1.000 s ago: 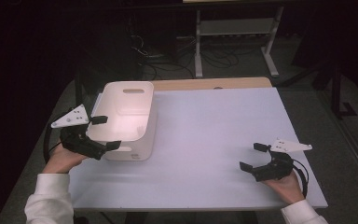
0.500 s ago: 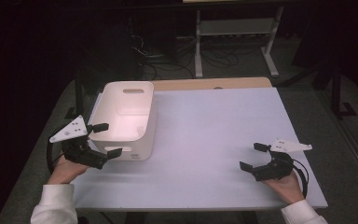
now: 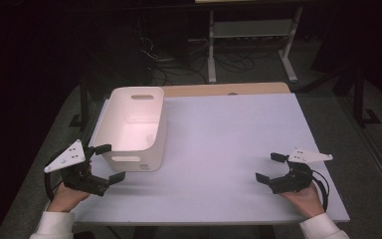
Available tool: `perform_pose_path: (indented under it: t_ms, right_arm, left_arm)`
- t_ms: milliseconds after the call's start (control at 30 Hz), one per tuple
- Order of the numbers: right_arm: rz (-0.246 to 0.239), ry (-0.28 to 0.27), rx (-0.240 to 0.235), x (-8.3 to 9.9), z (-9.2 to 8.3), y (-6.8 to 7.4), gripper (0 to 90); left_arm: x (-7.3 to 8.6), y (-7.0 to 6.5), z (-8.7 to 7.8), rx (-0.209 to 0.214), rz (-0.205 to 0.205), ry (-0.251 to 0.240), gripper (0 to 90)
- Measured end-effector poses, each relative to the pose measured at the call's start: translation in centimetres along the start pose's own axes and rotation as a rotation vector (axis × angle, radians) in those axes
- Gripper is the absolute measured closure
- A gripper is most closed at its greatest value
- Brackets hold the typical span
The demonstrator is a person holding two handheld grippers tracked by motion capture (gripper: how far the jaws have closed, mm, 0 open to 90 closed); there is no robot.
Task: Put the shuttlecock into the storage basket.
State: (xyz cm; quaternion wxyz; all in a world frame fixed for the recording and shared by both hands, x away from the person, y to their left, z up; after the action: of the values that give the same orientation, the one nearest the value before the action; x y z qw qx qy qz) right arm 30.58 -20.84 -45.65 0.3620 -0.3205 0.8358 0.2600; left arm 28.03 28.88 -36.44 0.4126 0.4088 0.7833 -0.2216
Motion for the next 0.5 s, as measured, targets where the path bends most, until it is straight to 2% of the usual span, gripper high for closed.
perform_pose_path:
  t_ms: [267, 367, 500]
  right_arm:
    - [0.002, -0.001, 0.003, 0.0, 0.0, 0.1, 0.0]
    - [0.003, -0.001, 0.005, 0.0, 0.0, 0.0, 0.0]
    - [0.002, -0.003, 0.004, 0.0, 0.0, 0.0, 0.0]
  left_arm:
    - [1.6, -0.3, 0.5, 0.015, -0.013, -0.034, 0.0]
    - [2.4, -0.3, 0.8, 0.02, -0.018, -0.028, 0.0]
    - [3.4, -0.5, 1.3, 0.018, -0.042, -0.042, 0.0]
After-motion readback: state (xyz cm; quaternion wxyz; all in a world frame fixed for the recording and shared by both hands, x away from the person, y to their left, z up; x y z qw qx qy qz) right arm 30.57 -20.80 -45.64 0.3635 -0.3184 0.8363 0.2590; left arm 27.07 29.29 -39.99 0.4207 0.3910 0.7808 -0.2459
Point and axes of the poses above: each handheld gripper's, and its own axes: z roughly forward along the jaws, x roughly out of its underside, y roughly to its left, the point moved 5 cm from there along z, roughly forward along the jaws, and after that the axes turned 13 degrees about y, right-handed, at the moved point
